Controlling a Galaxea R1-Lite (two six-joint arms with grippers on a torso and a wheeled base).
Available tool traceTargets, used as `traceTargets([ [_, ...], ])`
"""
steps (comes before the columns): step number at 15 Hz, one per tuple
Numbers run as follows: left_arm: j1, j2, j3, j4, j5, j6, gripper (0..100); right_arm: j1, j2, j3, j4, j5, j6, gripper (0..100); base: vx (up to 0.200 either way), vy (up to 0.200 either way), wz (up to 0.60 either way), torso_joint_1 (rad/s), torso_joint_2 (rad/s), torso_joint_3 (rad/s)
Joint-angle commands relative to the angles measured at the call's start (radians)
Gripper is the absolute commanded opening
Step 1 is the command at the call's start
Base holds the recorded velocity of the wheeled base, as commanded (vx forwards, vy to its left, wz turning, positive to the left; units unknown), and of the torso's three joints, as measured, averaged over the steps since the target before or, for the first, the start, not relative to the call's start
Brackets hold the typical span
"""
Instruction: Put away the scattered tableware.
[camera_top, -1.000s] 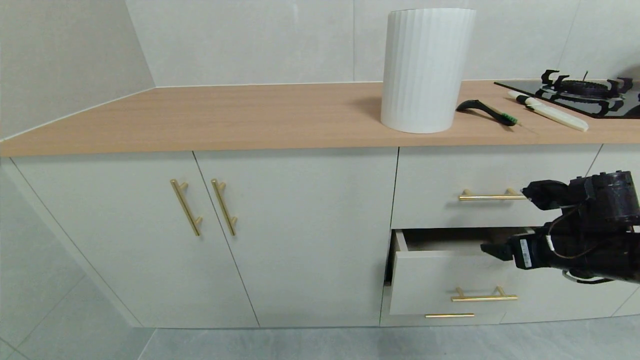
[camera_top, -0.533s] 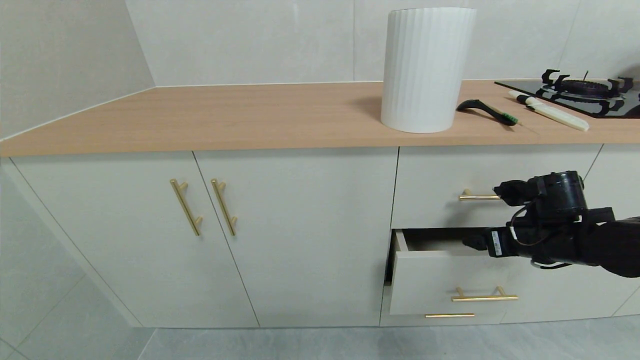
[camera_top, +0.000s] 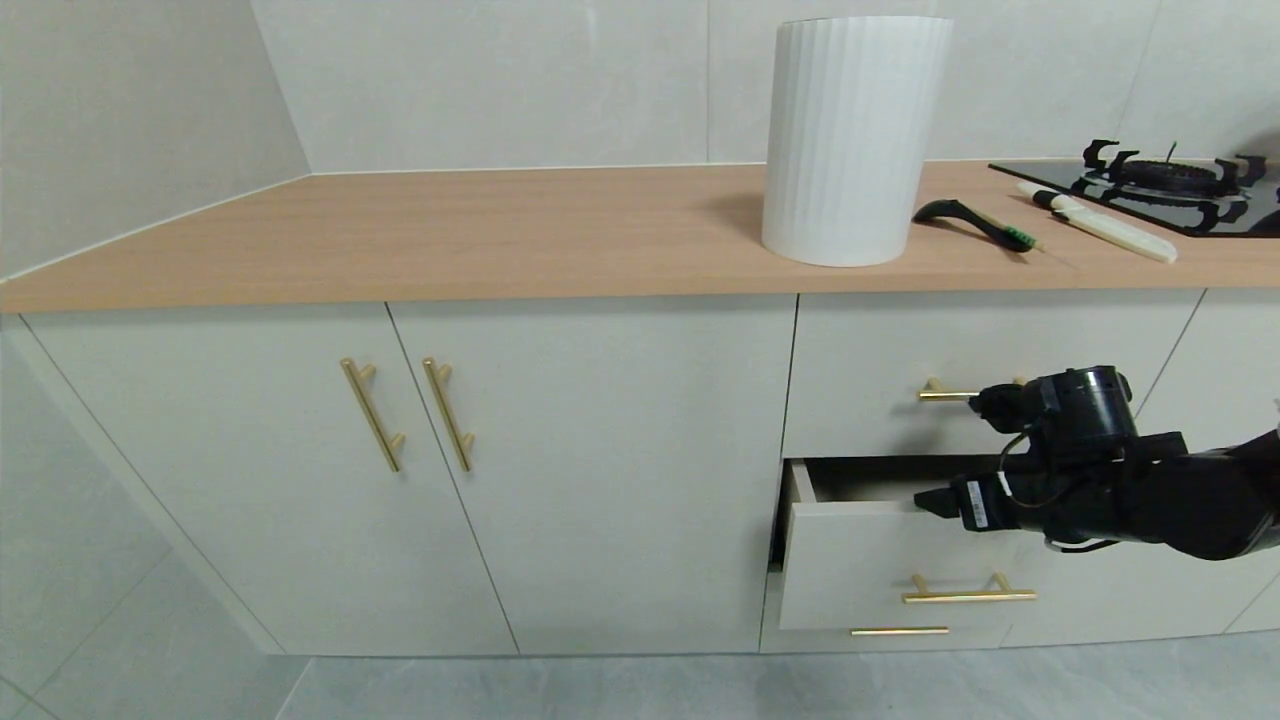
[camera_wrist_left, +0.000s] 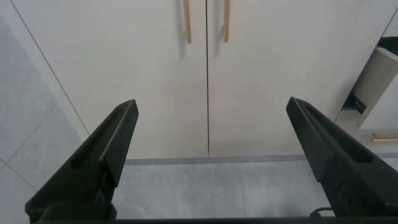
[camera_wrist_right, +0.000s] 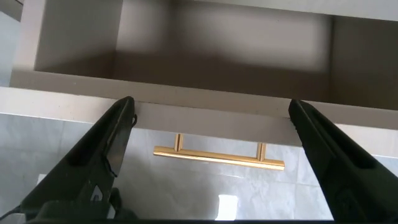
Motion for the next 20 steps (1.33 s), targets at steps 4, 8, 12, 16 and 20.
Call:
traceTargets([
  [4, 0.000, 0.001, 0.000, -0.001, 0.000, 0.000, 100, 0.002, -0.004, -0.005, 0.057, -0.051, -0.003, 100, 0.000, 0.000, 0.00, 0.000, 0.00, 0.000],
  [8, 0.000, 0.001, 0.000, -0.001, 0.000, 0.000, 100, 0.007, -0.016, -0.018, 0.072, -0.053, 0.034, 100, 0.000, 0.000, 0.00, 0.000, 0.00, 0.000],
  [12, 0.000, 0.001, 0.000, -0.001, 0.000, 0.000, 100, 0.024, -0.057, -0.038, 0.058, -0.053, 0.088, 100, 0.000, 0.000, 0.00, 0.000, 0.00, 0.000],
  [16, 0.000, 0.001, 0.000, -0.001, 0.000, 0.000, 100, 0.033, -0.011, -0.076, 0.046, -0.080, 0.163, 100, 0.000, 0.000, 0.00, 0.000, 0.00, 0.000],
  [20, 0.000, 0.001, 0.000, -0.001, 0.000, 0.000, 100, 0.033, 0.048, -0.076, 0.012, -0.094, 0.163, 100, 0.000, 0.000, 0.00, 0.000, 0.00, 0.000],
])
